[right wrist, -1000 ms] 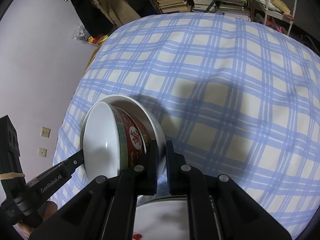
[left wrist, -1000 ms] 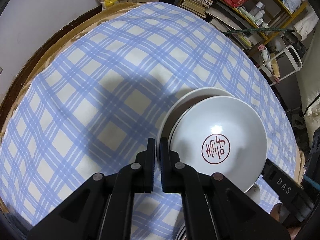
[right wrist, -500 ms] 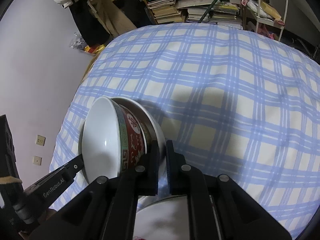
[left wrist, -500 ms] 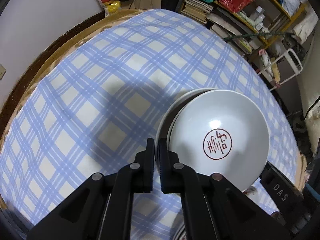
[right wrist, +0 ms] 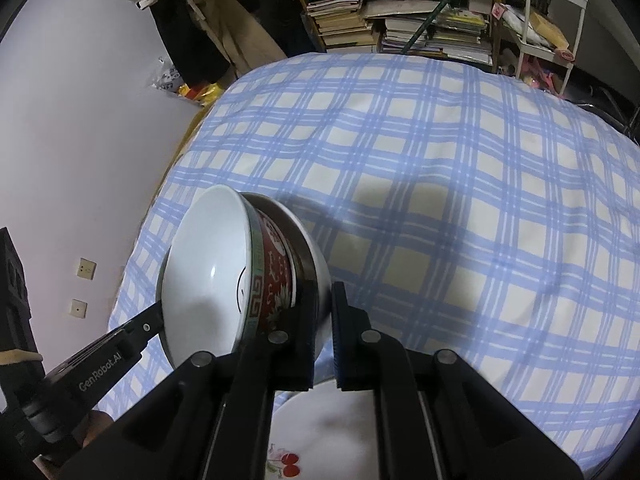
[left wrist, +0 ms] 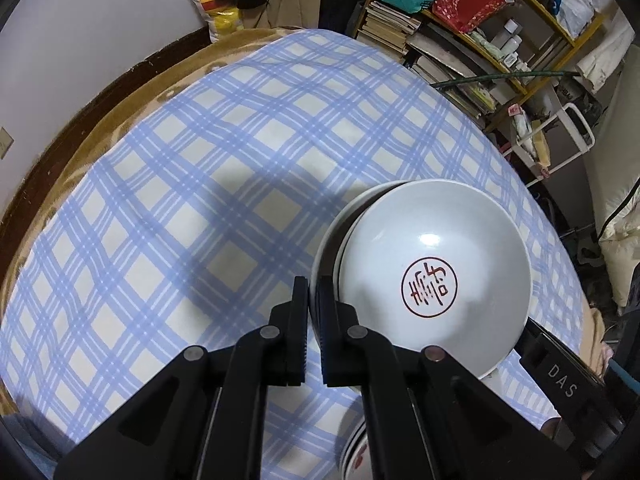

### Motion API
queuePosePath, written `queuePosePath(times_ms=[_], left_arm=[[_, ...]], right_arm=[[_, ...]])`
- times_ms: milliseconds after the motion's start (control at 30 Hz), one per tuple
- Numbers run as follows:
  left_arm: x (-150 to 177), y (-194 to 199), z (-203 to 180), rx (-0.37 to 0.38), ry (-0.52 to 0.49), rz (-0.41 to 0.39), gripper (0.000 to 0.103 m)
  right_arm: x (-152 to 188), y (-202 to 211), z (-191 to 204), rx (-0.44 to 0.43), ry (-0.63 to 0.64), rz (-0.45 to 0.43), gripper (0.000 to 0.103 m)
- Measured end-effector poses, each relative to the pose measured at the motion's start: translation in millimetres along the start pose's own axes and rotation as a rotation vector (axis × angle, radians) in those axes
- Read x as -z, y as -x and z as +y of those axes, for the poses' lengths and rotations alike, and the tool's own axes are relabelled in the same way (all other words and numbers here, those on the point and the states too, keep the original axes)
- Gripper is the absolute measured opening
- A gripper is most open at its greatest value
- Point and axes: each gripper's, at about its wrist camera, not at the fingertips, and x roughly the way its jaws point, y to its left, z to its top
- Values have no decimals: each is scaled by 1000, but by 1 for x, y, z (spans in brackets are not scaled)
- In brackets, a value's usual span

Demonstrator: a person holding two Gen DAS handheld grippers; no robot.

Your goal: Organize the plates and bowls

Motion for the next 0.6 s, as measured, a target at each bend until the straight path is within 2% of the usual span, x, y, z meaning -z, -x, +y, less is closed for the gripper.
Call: queuePosePath(times_ms=[367, 600], left_arm=[[5, 5, -1, 14, 11, 5, 3], [13, 28, -14, 20, -11, -23, 3]], right_arm=[[1, 8, 0, -14, -13, 0, 10], [10, 30, -4, -14, -28, -13, 10]])
